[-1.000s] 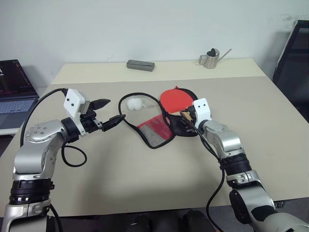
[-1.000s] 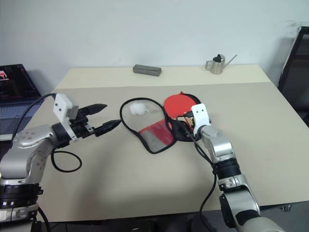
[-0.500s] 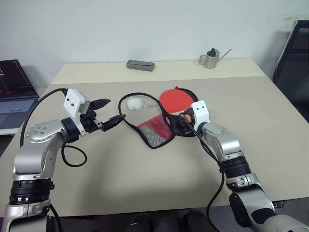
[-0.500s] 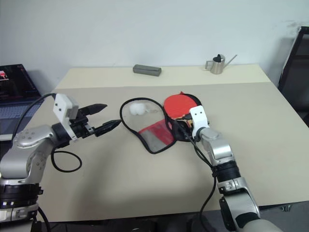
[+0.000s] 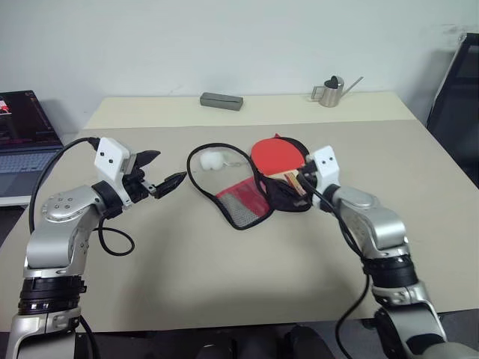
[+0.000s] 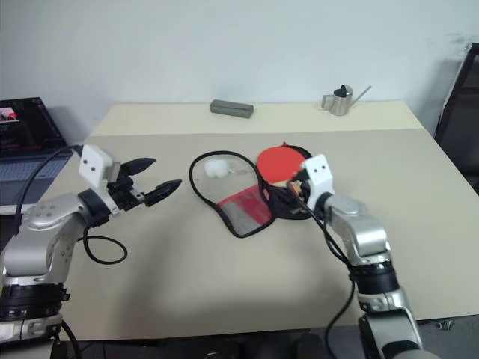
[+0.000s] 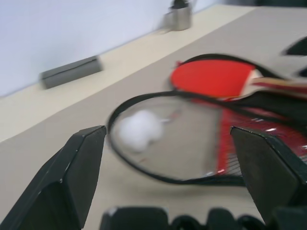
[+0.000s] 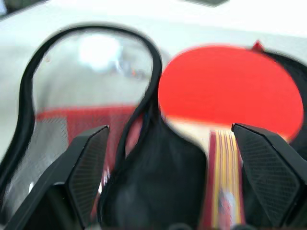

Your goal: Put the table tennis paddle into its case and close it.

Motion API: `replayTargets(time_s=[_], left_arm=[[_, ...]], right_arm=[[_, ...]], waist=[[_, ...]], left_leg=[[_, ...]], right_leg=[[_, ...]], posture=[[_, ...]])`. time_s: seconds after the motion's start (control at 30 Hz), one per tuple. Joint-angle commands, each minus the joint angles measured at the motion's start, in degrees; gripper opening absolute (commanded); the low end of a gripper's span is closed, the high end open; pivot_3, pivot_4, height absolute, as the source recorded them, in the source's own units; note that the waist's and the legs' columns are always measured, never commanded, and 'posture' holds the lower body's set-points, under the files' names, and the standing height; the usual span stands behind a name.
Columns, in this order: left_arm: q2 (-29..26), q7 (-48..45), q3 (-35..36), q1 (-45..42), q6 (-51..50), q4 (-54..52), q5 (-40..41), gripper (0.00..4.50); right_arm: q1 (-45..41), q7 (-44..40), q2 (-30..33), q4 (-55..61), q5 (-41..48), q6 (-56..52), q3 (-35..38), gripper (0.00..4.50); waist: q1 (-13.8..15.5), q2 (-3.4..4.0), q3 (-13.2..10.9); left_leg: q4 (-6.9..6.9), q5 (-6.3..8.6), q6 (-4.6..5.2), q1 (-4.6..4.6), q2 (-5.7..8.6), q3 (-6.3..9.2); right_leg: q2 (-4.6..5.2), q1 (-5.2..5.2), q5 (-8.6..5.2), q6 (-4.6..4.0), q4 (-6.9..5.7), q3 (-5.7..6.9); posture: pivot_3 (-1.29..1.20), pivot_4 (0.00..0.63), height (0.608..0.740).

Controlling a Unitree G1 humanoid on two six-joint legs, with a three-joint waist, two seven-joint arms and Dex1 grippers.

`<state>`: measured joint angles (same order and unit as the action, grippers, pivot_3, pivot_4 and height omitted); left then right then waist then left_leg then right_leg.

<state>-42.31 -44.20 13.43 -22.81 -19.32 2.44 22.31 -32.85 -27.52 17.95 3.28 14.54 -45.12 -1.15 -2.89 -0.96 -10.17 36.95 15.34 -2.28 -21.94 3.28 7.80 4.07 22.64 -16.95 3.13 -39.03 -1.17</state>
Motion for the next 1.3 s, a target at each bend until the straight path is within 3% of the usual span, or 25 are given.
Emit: replayTargets(time_s=[0.03, 0.33, 1.0, 1.3], left_arm=[[0.15, 1.01, 1.32, -0.74, 2.71, 1.76, -1.23, 4.5], [2.01, 3.08, 1.28, -0.1, 6.55, 8.99, -3.52, 4.5], [4.06, 3.23, 0.74, -1.4, 6.88, 8.54, -3.72, 4.5], [2.81, -6.69, -1.75, 0.65, 0.97, -0.6, 1.79, 4.5]], right_arm=[[-0.09, -3.44, 4.25, 2.39, 2.47, -0.91, 2.99, 4.47], [0.28, -7.83, 12.15, -0.44, 1.45, 3.08, 2.51, 4.47], [-0.24, -2.84, 11.08, -13.26, -13.24, 21.99, -4.97, 4.47], [-0.44, -5.24, 10.4, -12.89, -12.89, 23.49, -4.62, 4.47]], waist=[[0.04, 0.0, 0.0], [-0.16, 0.0, 0.0], [-0.13, -0.01, 0.0], [-0.16, -0.01, 0.0]], left_leg=[[0.0, 0.0, 0.01, 0.0, 0.0, -0.01], [0.0, 0.0, 0.0, 0.0, -0.01, -0.03], [0.01, -0.08, -0.14, 0.0, 0.0, -0.04], [0.01, -0.1, -0.17, 0.0, -0.01, -0.04]], right_leg=[[0.0, 0.0, 0.0, 0.0, -0.01, -0.01], [0.01, 0.0, 0.0, 0.0, 0.0, 0.0], [0.02, 0.0, 0.0, 0.0, 0.0, 0.0], [0.02, 0.0, 0.0, 0.0, 0.0, -0.01]], posture=[[0.0, 0.15, 0.74], [0.0, 0.15, 0.74], [0.0, 0.15, 0.74], [0.0, 0.15, 0.74]])
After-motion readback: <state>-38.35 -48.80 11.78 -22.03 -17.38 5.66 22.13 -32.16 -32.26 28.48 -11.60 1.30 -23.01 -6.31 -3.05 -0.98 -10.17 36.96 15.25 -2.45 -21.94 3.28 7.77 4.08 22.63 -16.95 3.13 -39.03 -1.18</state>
